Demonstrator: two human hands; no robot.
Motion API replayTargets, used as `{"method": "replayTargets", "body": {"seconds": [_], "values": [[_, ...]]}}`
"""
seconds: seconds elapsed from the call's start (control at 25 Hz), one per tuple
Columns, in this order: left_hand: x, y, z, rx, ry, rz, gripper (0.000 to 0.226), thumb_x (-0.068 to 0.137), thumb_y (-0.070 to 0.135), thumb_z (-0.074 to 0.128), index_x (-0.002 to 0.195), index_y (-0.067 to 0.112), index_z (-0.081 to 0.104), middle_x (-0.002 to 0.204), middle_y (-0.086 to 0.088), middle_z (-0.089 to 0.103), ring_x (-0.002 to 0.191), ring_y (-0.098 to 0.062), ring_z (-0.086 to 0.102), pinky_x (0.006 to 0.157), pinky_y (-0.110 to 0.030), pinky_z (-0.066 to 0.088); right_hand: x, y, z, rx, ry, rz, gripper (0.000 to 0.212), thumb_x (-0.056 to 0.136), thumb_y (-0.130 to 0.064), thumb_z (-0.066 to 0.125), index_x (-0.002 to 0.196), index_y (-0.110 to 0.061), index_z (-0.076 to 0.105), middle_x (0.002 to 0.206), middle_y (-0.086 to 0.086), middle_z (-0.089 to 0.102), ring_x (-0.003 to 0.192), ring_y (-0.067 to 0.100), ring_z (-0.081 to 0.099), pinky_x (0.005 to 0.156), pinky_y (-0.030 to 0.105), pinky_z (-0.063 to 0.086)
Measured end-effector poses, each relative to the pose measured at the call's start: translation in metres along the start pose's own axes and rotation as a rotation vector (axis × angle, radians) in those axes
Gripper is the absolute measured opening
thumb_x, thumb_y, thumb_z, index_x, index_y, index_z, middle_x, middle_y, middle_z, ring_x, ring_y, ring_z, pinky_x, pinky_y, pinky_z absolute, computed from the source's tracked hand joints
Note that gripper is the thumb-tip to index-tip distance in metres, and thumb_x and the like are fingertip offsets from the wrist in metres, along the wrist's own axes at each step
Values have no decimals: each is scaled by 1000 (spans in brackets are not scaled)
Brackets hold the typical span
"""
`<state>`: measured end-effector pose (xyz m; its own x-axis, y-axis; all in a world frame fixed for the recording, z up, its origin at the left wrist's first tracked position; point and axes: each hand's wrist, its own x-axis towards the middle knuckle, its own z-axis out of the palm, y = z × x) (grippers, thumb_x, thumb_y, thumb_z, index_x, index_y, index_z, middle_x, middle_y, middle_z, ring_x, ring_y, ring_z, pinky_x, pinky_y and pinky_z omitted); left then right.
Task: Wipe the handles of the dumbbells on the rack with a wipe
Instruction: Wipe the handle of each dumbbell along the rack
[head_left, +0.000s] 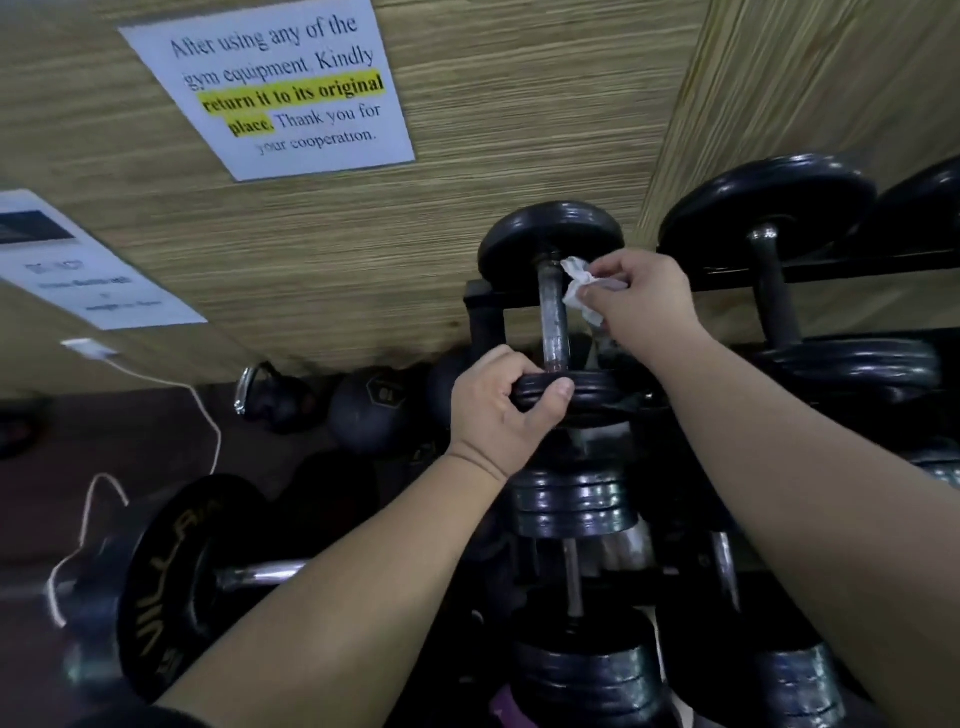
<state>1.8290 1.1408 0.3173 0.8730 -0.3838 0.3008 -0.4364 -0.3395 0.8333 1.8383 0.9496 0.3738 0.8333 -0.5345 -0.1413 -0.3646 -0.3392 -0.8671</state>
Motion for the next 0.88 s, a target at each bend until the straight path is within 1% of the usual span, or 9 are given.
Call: {"method": "replayTargets", "body": {"seconds": [0.12, 0.24, 0.4, 0.52, 0.6, 0.68, 0.72, 0.8, 0.88], "values": [[-2, 1, 4, 43, 72, -55, 41, 86, 46, 65, 67, 10, 61, 67, -3, 55, 64, -2, 48, 64, -13, 37, 6, 2, 11, -19, -23, -16, 16, 91, -20, 69, 105, -25, 75, 94, -3, 72, 83, 14, 68, 65, 18, 50], [-3, 3, 6, 65, 117, -78, 45, 85, 46, 63, 67, 5, 60, 66, -3, 53, 63, -2, 46, 63, -14, 37, 3, 3, 16, -7, -18, -3, 21, 96, -15, 63, 112, -19, 76, 91, -2, 68, 74, 6, 60, 58, 10, 40], [-3, -2, 7, 69, 137, -78, 48, 85, 48, 61, 67, 4, 59, 65, -4, 52, 63, -6, 46, 61, -18, 38, 6, 3, 19, -2, -18, -54, 22, 96, -11, 62, 111, -15, 78, 104, 3, 74, 82, 11, 62, 65, 14, 43], [-3, -8, 7, 66, 150, -42, 50, 86, 50, 61, 66, 5, 58, 65, -2, 52, 62, -8, 47, 60, -24, 39, 9, 4, 23, 14, -20, -46, 23, 95, -12, 63, 114, -19, 76, 101, -3, 73, 77, 4, 63, 54, 2, 40], [-2, -11, 8, 84, 155, -9, 50, 86, 51, 61, 65, 6, 57, 65, 0, 51, 61, -10, 48, 60, -23, 39, 10, 5, 24, 55, -21, -37, 24, 94, -12, 65, 113, -23, 76, 94, -11, 69, 84, 3, 66, 68, 2, 46], [-2, -14, 9, 88, 153, 14, 52, 86, 53, 62, 64, 6, 58, 65, -2, 53, 61, -13, 50, 59, -23, 39, 15, 6, 26, 76, -12, -38, 23, 94, -12, 68, 111, -23, 78, 100, -7, 73, 93, 8, 69, 84, 16, 55], [-3, -14, 10, 84, 155, 21, 56, 87, 57, 62, 64, 6, 58, 66, -2, 54, 60, -14, 51, 58, -22, 40, 18, 6, 26, 83, -11, -34, 21, 93, -11, 69, 108, -22, 79, 102, -3, 74, 90, 9, 71, 84, 20, 58], [-3, -15, 10, 72, 160, 39, 67, 90, 69, 58, 64, 6, 59, 67, 1, 53, 60, -12, 51, 58, -20, 39, 23, 6, 26, 92, -40, -4, 16, 91, -9, 72, 100, -22, 79, 93, 0, 75, 73, 7, 70, 68, 18, 58], [-2, -17, 10, 46, 154, 64, 72, 92, 73, 53, 66, 6, 61, 68, 4, 53, 61, -10, 51, 57, -19, 41, 22, 8, 22, 78, -87, 35, 17, 90, -7, 74, 90, -24, 76, 81, 0, 72, 60, 6, 66, 54, 18, 52]]}}
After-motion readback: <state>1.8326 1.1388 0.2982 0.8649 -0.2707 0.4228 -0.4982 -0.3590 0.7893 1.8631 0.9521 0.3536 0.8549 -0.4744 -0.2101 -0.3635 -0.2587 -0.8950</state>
